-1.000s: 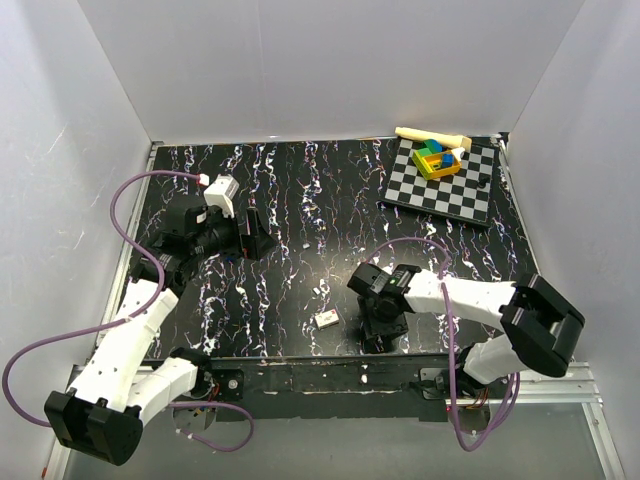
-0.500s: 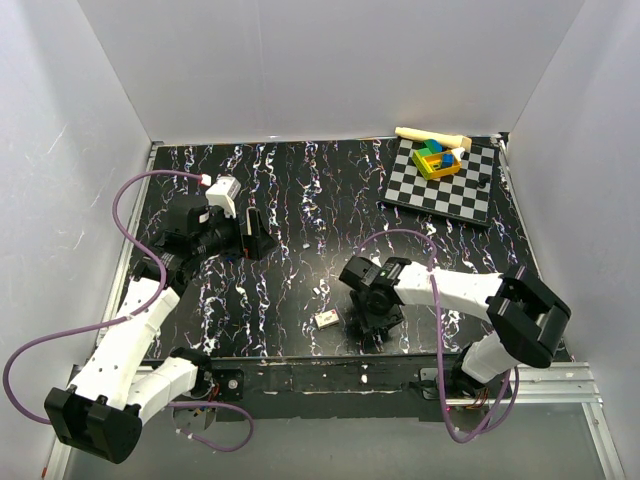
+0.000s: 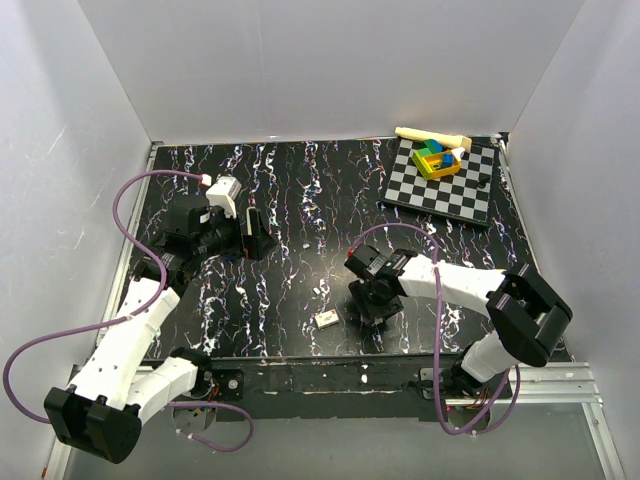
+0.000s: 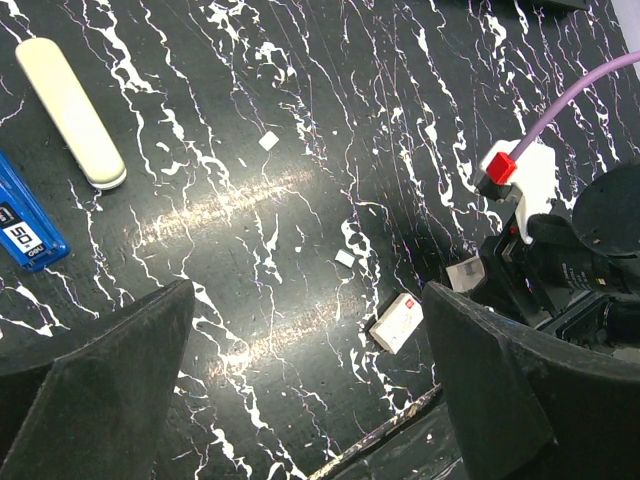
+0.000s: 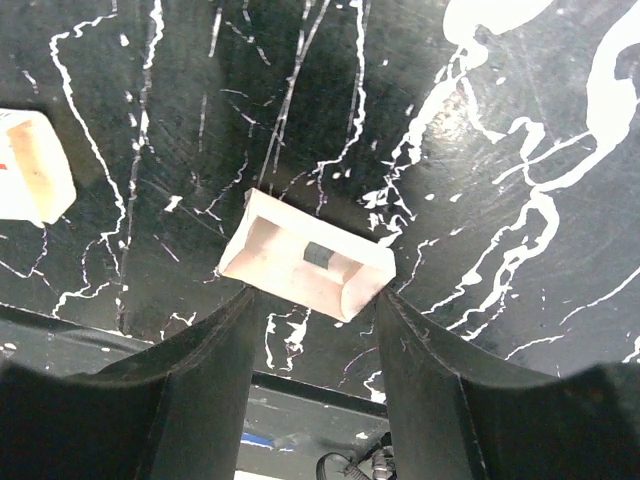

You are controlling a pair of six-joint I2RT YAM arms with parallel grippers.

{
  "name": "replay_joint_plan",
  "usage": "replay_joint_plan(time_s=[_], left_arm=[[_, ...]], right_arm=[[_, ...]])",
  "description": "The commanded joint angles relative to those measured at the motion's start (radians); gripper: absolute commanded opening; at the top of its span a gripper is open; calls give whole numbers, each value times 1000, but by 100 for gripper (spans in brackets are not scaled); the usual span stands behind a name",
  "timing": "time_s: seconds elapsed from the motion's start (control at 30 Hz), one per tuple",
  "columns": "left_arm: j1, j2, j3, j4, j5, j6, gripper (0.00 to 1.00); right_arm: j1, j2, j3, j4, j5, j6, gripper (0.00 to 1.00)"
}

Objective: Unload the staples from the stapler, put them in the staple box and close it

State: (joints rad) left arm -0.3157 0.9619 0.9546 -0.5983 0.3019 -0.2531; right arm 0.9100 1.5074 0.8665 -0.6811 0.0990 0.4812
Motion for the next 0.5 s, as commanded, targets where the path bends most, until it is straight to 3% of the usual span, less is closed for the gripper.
replay_joint_plan(time_s=[0.0,0.47], left_arm=[[-6,-9,15,0,-12,15,98],[-11,-9,16,-3,-23,18,98]], right_arm=[[-2,10,17,35,-36,-73,57],[-10,108,152,45,-36,-257,56]])
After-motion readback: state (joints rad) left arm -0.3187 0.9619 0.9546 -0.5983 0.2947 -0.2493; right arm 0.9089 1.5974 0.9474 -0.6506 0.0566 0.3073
